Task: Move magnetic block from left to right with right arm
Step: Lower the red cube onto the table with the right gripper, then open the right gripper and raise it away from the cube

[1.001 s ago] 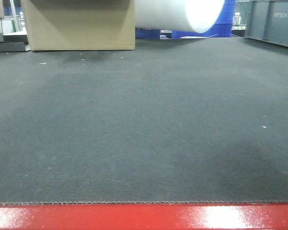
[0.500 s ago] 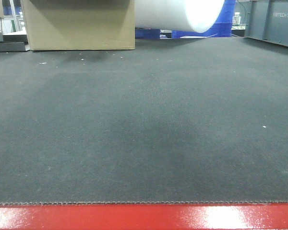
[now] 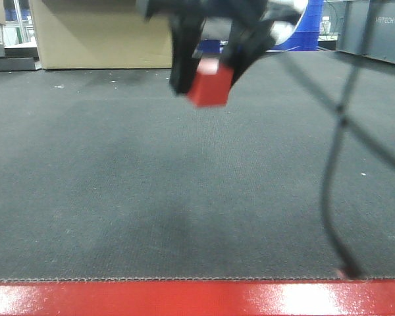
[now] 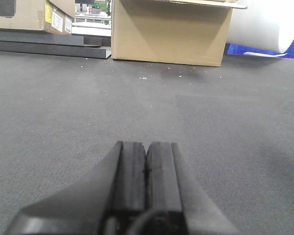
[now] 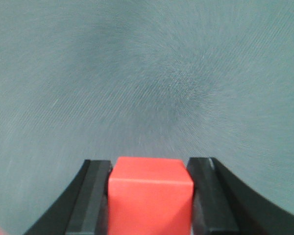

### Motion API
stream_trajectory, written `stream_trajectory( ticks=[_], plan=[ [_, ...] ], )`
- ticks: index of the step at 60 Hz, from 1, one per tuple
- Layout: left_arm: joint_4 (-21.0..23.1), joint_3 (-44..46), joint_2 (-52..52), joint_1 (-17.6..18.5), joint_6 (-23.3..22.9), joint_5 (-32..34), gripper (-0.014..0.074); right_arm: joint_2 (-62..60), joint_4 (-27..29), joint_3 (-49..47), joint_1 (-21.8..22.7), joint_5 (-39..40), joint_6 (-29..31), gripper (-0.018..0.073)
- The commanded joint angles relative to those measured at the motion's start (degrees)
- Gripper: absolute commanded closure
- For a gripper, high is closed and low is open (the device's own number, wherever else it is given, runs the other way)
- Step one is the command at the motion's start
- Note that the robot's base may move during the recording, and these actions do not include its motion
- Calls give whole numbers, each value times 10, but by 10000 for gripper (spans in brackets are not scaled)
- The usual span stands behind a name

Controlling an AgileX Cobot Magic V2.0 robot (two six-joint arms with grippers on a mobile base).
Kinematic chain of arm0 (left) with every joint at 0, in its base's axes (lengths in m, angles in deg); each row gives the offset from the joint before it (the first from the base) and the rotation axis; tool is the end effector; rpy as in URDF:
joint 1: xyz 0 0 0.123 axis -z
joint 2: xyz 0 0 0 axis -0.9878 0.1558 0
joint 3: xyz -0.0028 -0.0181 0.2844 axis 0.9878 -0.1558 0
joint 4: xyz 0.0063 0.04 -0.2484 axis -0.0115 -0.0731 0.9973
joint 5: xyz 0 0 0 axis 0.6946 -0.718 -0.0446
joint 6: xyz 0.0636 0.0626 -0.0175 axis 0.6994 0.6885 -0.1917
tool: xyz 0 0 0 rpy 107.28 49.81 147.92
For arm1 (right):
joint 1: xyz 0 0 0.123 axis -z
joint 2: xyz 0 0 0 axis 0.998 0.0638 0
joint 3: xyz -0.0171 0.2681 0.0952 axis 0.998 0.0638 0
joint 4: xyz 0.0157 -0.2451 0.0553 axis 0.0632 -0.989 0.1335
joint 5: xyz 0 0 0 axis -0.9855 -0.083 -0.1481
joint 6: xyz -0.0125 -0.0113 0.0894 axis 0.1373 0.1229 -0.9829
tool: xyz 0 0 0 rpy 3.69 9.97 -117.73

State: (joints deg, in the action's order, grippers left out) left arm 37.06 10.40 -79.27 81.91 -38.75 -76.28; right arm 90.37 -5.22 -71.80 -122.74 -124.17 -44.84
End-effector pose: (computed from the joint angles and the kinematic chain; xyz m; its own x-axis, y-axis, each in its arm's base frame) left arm 0.0566 -0.0009 0.2020 0.0548 -0.0438 -0.9975 0.0176 0.9989 -0.0429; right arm 0.3146 0.2370 0.2871 -0.8164 -0.3070 -0.4891 -0.4293 0.8891 0.1585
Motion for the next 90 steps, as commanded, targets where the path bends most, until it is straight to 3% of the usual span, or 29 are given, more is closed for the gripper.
stream_trajectory(
  ticks=[1,26,35,46,69,75,90],
  plan=[
    [0,-5,-7,0,-2,52,713,11,1,-29,1,19,-45,344],
    [0,-5,-7,0,-2,52,713,110,0,-30,1,11,-75,323],
    [0,-5,-7,0,-2,52,713,110,-9,-43,1,2,-75,169],
    [0,-5,-7,0,-2,52,713,108,-20,-69,1,-18,-75,-88],
    [0,-5,-7,0,-2,52,713,44,-38,-89,1,-29,-74,-45],
    [0,-5,-7,0,-2,52,713,5,-54,-81,1,-24,-74,32],
    [0,-5,-7,0,-2,52,713,-125,-116,26,1,21,-74,387]
  ],
)
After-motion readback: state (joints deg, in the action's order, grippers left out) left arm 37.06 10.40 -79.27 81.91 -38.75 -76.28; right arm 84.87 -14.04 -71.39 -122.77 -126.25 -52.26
